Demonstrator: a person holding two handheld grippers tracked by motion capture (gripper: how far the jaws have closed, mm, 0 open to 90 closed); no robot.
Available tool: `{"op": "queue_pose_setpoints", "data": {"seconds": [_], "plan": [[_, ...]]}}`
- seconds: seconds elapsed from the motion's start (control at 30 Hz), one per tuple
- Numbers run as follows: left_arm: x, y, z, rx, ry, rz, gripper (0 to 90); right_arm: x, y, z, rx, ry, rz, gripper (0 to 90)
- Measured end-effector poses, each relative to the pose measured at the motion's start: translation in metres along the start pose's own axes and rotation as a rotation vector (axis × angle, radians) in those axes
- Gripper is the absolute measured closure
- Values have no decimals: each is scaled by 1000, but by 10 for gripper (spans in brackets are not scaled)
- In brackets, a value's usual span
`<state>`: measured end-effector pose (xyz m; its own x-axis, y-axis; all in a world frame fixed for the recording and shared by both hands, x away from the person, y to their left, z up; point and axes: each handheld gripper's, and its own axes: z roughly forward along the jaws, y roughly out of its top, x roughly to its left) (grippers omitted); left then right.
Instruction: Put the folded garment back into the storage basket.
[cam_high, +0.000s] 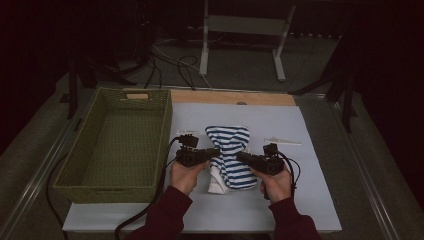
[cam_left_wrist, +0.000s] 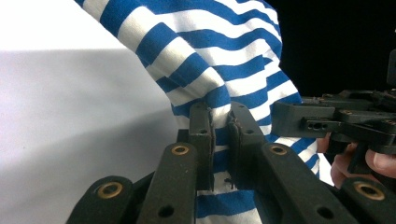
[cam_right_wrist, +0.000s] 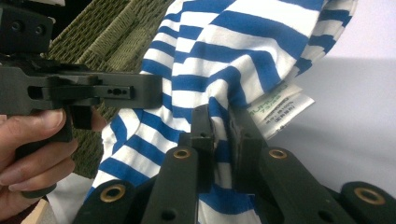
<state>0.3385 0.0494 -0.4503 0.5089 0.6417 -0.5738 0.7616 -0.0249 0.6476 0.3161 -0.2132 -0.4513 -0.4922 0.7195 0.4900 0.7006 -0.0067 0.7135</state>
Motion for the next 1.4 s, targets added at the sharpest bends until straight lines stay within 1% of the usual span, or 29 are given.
{"op": "queue_pose_setpoints", "data": {"seconds": [0.2, 0.47, 0.87, 1.4], "plan": [[-3, 1, -2, -9, 6, 3, 821, 1, 2, -1, -4, 2, -1, 821], [-4, 2, -6, -16, 8, -1, 821, 3, 5, -1, -6, 7, -3, 821], [-4, 5, -11, -30, 7, -17, 820, 2, 9, 0, -2, 26, 4, 821], [-7, 11, -23, -59, 17, -20, 821, 8, 19, 2, -4, 38, -11, 821]]}}
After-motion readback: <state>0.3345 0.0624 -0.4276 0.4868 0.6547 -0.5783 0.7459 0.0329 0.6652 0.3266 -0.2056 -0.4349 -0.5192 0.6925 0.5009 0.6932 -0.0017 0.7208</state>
